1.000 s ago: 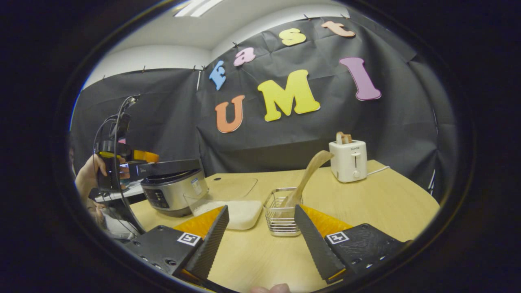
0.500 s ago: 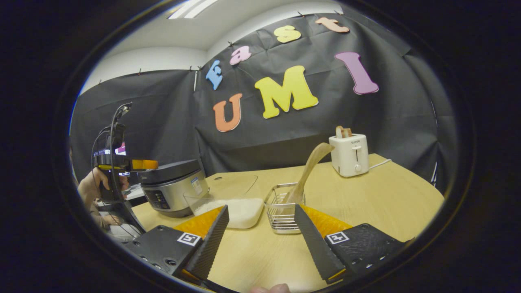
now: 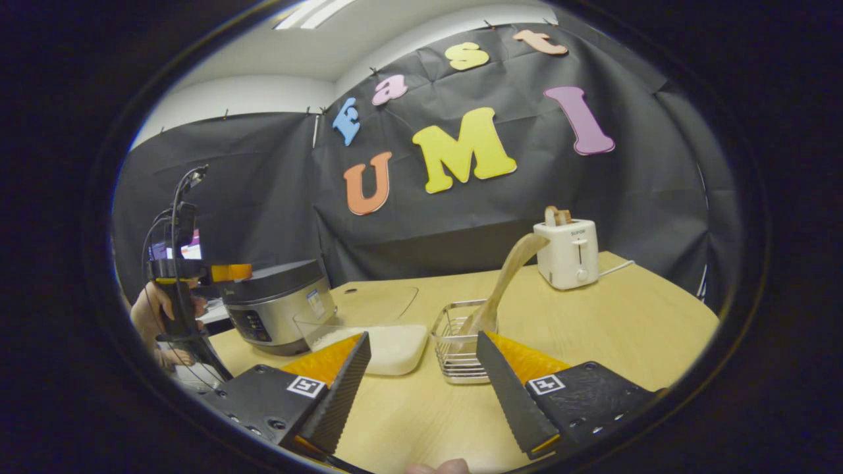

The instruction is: Close the left gripper, press the button to open the rice cooker; take a wooden spoon from the chopstick holder with the right hand, scoop a spoonful of rice and pour it into the rice cooker, then put the wooden spoon back into the chopstick holder.

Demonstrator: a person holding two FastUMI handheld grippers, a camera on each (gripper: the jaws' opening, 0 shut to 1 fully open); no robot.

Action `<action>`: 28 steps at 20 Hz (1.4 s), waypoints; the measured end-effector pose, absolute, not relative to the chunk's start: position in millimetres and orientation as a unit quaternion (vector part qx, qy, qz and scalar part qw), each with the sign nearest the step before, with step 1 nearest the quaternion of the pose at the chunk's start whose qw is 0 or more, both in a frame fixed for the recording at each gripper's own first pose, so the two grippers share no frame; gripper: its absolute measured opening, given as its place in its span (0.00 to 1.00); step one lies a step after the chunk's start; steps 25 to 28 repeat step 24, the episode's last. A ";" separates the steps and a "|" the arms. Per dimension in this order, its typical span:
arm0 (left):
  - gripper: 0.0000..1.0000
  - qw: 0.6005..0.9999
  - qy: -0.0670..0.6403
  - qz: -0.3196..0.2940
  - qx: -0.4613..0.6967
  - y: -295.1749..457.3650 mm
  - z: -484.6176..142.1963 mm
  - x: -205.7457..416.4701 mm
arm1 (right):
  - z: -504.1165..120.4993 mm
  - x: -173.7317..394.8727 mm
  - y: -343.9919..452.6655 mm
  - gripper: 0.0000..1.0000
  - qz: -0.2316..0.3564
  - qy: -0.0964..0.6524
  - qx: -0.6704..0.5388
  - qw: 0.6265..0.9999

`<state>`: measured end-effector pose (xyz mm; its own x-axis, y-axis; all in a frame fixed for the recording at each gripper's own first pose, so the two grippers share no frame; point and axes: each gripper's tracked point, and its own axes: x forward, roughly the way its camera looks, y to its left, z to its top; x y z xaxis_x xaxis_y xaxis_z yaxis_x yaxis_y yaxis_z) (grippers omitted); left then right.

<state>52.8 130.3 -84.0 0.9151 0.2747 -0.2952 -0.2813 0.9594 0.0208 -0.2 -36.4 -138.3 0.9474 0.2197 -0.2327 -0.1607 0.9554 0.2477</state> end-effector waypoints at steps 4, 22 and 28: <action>0.94 0.984 0.122 0.125 -0.034 110.6 -67.2 48.4 | -127.5 1.8 -43.3 0.92 0.079 0.118 0.088 0.986; 0.99 0.999 0.028 0.033 -0.030 11.7 -27.3 -2.2 | -49.5 -12.1 -22.3 0.95 0.002 0.034 0.018 0.999; 0.99 0.999 0.030 0.021 -0.031 8.2 -25.5 -5.4 | -44.0 -11.0 -19.4 0.91 -0.005 0.031 0.013 0.999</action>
